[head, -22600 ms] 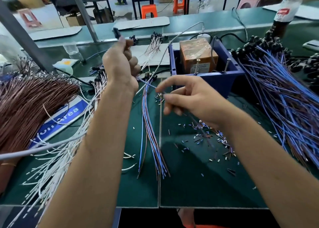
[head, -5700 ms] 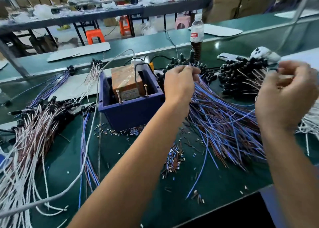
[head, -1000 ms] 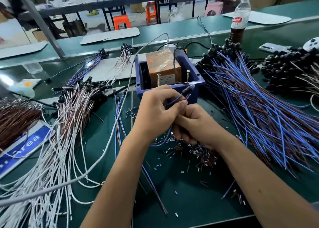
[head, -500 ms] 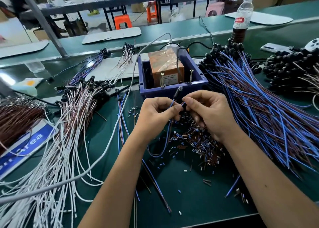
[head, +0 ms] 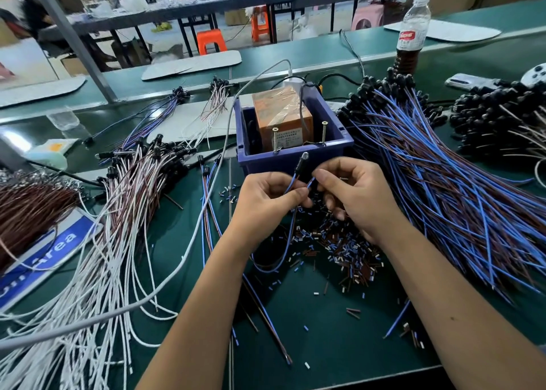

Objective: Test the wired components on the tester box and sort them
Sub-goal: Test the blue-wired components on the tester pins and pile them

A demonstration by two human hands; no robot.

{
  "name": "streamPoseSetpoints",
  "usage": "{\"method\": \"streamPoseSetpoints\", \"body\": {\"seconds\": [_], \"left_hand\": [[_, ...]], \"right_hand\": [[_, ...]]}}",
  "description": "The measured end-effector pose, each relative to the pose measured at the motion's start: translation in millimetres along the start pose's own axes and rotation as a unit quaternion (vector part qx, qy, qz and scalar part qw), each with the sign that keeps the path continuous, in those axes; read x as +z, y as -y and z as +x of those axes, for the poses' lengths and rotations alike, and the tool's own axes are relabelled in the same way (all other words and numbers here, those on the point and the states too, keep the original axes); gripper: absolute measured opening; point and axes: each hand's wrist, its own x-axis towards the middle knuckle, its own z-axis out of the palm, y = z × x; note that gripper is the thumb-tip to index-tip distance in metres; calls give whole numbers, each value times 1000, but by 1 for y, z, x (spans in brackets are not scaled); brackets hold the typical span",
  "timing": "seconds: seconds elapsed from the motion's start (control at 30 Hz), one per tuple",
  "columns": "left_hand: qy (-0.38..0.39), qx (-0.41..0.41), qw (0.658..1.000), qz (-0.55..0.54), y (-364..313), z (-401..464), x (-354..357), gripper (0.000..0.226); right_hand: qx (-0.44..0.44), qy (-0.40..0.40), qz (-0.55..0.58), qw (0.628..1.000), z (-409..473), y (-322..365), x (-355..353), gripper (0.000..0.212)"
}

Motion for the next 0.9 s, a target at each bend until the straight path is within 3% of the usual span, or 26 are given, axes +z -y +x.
{"method": "streamPoseSetpoints", "body": {"seconds": [0.33, 0.7, 0.9], "left_hand": [[13, -3, 1000, 26, 0, 0, 0, 7], [5, 5, 1000, 28, 0, -1, -1, 6], [7, 2, 999, 38, 2, 1, -1, 6]], "right_hand": [[-13, 5, 0, 1000, 0, 1, -2, 11], [-101, 6, -127, 987, -3, 1, 0, 15], [-110, 6, -142, 984, -4, 3, 1, 7]]}}
